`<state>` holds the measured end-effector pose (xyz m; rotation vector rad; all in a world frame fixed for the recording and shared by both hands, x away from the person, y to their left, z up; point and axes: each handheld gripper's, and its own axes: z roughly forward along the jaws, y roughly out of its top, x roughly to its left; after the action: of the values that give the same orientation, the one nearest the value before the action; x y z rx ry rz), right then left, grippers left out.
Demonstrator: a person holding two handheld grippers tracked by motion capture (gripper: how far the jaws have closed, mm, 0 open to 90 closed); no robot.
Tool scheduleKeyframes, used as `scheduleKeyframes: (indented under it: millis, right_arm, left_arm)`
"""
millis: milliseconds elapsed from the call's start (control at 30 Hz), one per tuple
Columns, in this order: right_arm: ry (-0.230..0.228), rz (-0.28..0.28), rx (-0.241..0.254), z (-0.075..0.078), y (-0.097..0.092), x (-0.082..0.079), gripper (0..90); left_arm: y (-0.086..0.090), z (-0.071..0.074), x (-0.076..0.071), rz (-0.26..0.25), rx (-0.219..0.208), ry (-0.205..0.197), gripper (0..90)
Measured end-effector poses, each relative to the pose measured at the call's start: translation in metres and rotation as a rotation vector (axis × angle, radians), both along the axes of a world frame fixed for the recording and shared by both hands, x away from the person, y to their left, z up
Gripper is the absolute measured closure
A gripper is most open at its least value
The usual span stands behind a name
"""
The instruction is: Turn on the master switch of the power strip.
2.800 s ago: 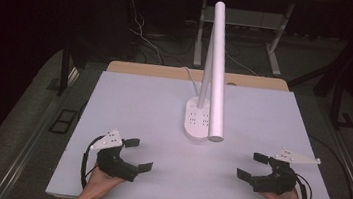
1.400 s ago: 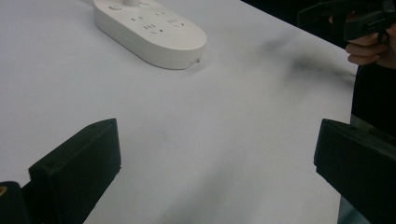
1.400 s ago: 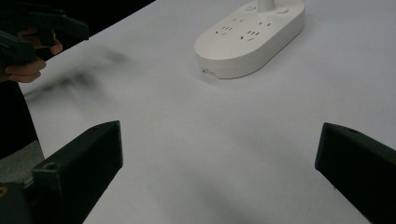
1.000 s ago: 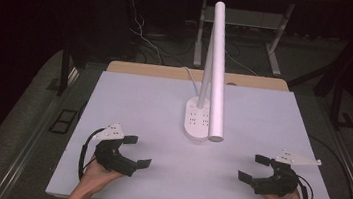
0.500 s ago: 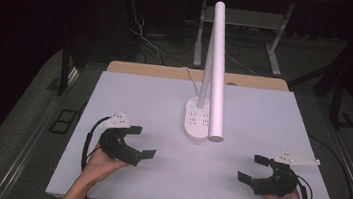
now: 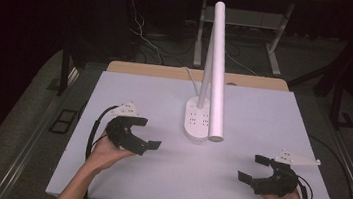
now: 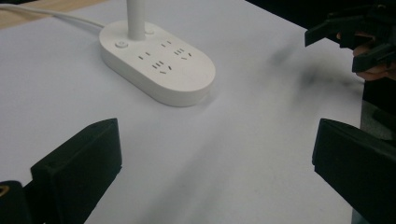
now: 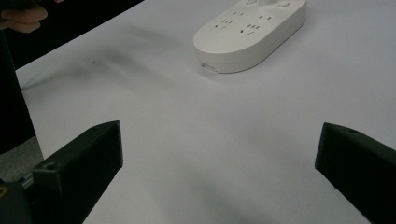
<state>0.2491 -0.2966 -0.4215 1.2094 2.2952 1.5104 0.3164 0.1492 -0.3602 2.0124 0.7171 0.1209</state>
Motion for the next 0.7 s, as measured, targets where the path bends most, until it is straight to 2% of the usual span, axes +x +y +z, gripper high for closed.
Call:
scheduleKeyframes:
  millis: [700]
  right_arm:
    - [0.003,0.001,0.008,0.001,-0.001,-0.001,0.3]
  left_arm:
    - [-0.019,0.016,0.038,-0.025,0.050,-0.001,0.9]
